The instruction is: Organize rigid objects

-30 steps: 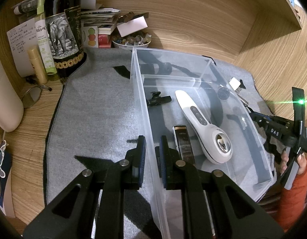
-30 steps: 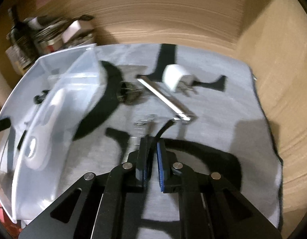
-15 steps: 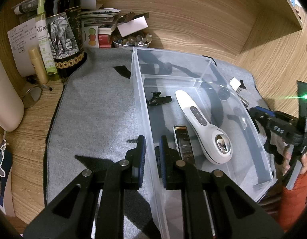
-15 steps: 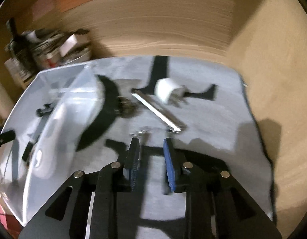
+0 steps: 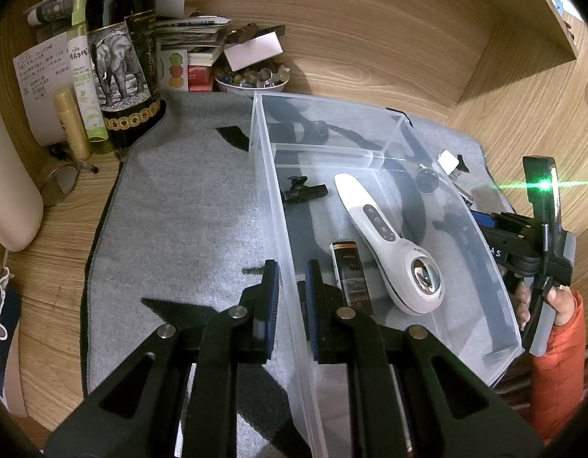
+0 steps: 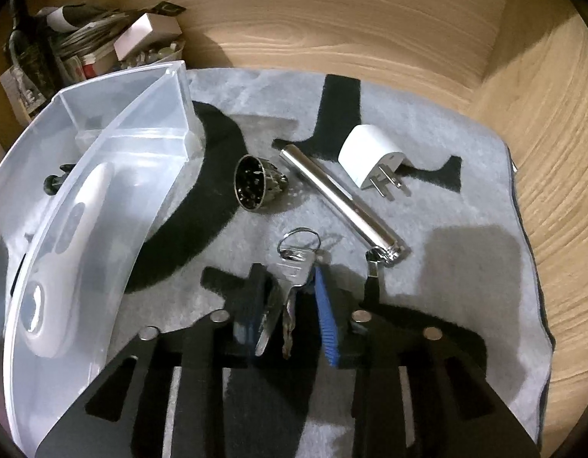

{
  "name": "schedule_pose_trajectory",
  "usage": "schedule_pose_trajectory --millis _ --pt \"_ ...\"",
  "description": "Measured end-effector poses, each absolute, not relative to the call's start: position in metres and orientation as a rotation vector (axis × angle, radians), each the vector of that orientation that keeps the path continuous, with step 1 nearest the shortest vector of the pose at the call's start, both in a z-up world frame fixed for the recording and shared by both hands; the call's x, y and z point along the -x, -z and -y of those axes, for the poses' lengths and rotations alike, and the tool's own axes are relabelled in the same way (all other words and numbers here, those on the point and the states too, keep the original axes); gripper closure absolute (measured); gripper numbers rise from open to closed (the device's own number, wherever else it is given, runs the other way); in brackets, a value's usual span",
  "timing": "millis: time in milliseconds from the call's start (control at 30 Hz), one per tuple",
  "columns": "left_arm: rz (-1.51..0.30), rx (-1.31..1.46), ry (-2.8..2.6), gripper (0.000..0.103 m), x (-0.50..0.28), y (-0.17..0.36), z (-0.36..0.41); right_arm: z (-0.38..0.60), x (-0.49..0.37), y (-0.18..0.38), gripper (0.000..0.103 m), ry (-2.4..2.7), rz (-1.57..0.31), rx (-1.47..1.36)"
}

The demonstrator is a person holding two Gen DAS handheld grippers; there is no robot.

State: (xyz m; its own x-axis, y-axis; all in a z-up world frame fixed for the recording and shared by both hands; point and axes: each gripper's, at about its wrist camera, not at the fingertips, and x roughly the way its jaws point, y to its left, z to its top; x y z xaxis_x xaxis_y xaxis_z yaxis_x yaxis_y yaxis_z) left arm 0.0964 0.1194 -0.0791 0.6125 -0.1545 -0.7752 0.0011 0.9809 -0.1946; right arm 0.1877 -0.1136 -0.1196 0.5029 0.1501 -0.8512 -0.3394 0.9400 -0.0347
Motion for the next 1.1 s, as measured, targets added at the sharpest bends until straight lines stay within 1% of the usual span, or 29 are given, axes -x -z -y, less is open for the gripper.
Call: schedule_pose_trajectory --millis 300,333,367,600,733,833,900,967,1100 --pt "-0.911 0.178 0.09 0.091 -0.097 0.078 -0.12 0.112 -0.176 0.108 0.083 -0.312 -0.962 0.188" --pt "-0.911 0.178 0.089 0.091 -0.097 0.078 -0.12 0.112 -0.175 0.105 0.09 -0.315 -0.954 0.185" --pt "-0.911 0.178 0.089 0.091 -0.097 0.078 -0.12 0.111 -0.174 0.101 0.101 -0.32 -0.945 0.184" --pt "-0.911 0.18 0.09 0.091 -0.097 0.078 -0.12 0.106 -0.162 0.066 0.101 -0.35 -0.85 0.189" --pt "-0.91 0.179 0.091 0.091 -0.097 0.078 -0.12 0.107 -0.161 0.061 0.101 -0.338 -0.838 0.18" --pt "-0.91 0.181 0.091 0.091 -0.097 0.078 -0.12 0.108 -0.167 0.069 0.09 -0.332 -0.88 0.182" --pt "-0.91 0.181 0.092 0.091 -0.097 0.078 -0.12 0.107 -0.171 0.08 0.07 -0.34 -0.929 0.185" --pt "-0.911 0.18 0.091 0.091 -0.097 0.078 -0.12 0.104 -0.172 0.091 0.064 -0.344 -0.948 0.208" --pt "-0.911 0.181 0.092 0.091 -0.097 0.078 -0.12 0.098 -0.183 0.111 0.064 -0.33 -1.011 0.246"
